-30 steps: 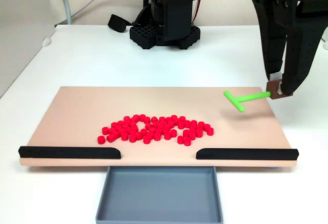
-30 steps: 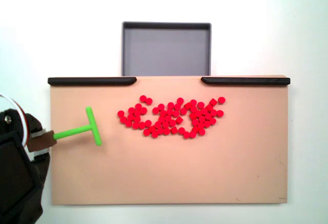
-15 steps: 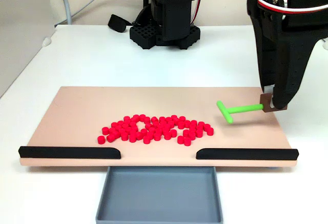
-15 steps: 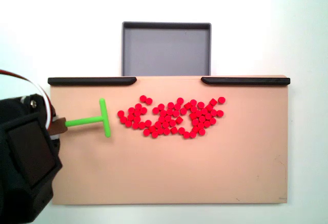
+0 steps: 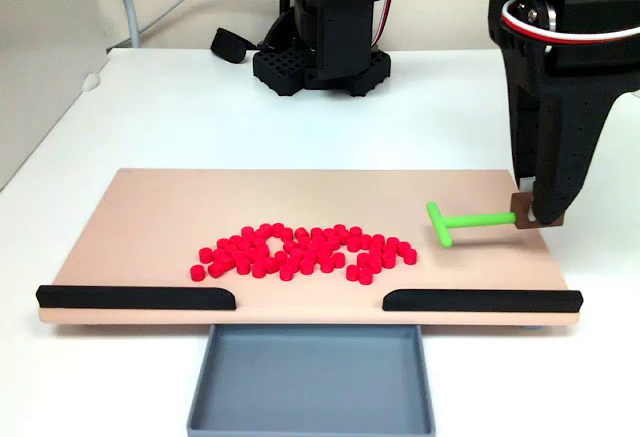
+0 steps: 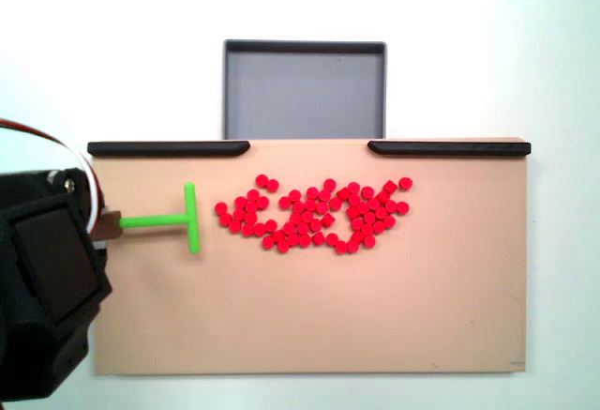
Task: Gather the left side granules
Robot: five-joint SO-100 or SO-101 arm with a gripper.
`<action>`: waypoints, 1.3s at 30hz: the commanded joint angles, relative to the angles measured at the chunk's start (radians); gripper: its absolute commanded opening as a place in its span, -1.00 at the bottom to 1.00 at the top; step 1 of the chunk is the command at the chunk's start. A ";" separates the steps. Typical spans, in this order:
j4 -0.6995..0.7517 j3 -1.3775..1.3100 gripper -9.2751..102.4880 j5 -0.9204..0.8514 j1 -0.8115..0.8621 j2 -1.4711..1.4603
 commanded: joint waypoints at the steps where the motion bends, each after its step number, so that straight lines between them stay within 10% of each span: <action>1: 0.003 -0.031 -0.84 0.008 -0.003 0.003; 39: -0.009 -0.058 -0.84 -0.026 0.011 -0.081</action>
